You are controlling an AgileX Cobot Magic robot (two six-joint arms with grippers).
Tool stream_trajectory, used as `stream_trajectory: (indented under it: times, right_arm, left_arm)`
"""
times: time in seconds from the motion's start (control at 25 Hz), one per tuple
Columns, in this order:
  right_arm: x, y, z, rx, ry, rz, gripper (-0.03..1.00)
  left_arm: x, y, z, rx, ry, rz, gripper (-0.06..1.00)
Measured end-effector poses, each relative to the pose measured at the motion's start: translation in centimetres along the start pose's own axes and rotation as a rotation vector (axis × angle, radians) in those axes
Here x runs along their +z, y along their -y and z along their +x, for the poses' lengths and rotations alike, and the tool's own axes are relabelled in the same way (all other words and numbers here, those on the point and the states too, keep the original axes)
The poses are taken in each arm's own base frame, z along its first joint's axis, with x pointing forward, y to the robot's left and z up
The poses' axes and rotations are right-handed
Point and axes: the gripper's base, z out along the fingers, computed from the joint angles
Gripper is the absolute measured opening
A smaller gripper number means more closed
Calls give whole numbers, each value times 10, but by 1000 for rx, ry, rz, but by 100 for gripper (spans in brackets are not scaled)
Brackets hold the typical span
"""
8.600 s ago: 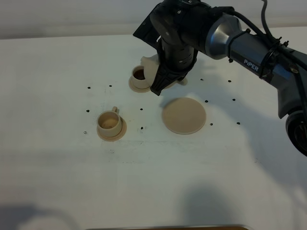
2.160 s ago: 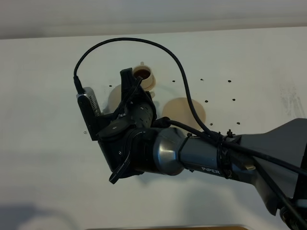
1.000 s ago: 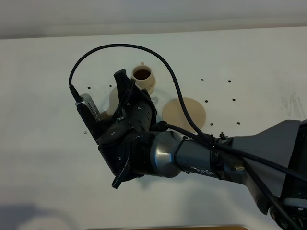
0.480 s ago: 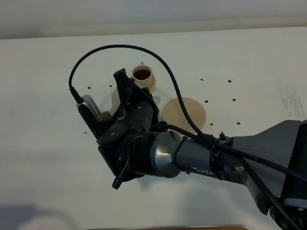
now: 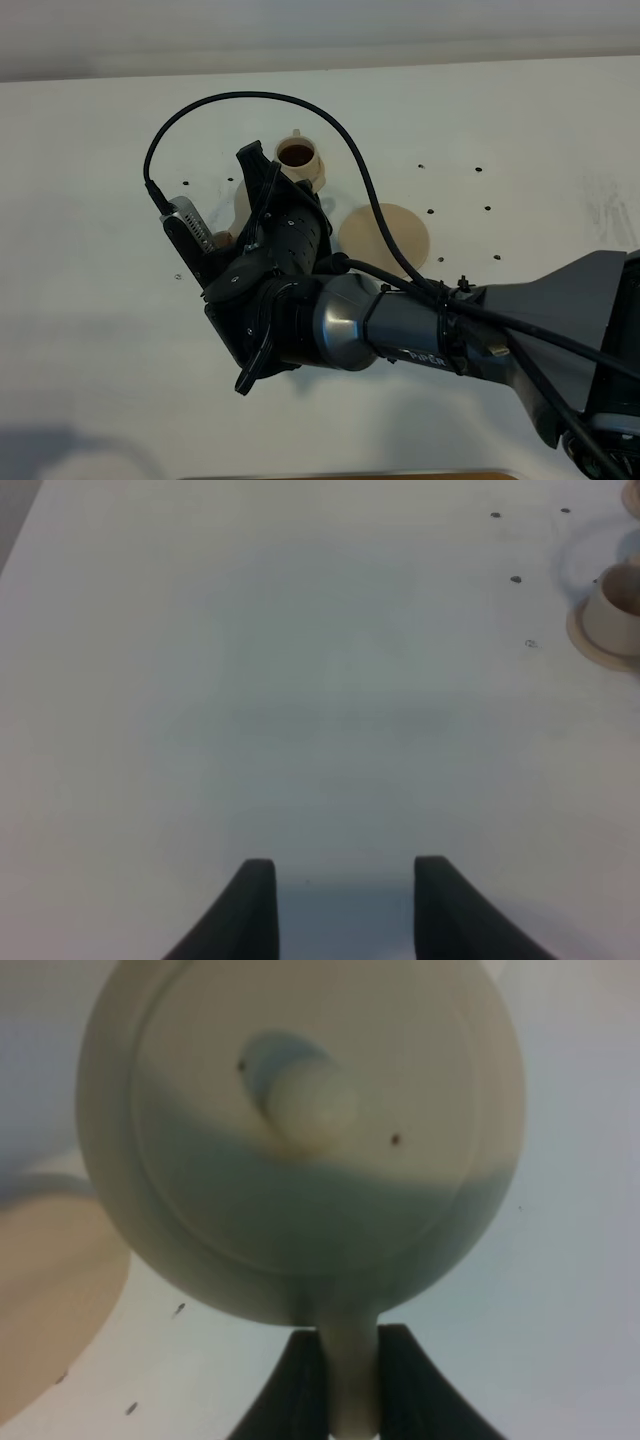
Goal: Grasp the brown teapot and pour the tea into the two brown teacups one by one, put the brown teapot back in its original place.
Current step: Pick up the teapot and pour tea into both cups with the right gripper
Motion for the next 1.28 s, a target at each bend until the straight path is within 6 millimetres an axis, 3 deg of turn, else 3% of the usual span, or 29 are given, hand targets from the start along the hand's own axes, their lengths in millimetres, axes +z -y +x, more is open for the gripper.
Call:
stream_trajectory:
  times: [1.28]
  right_arm:
    - [-13, 1, -7, -40, -14, 57, 12]
  left_arm:
    - [0, 0, 0, 0, 0, 0, 31]
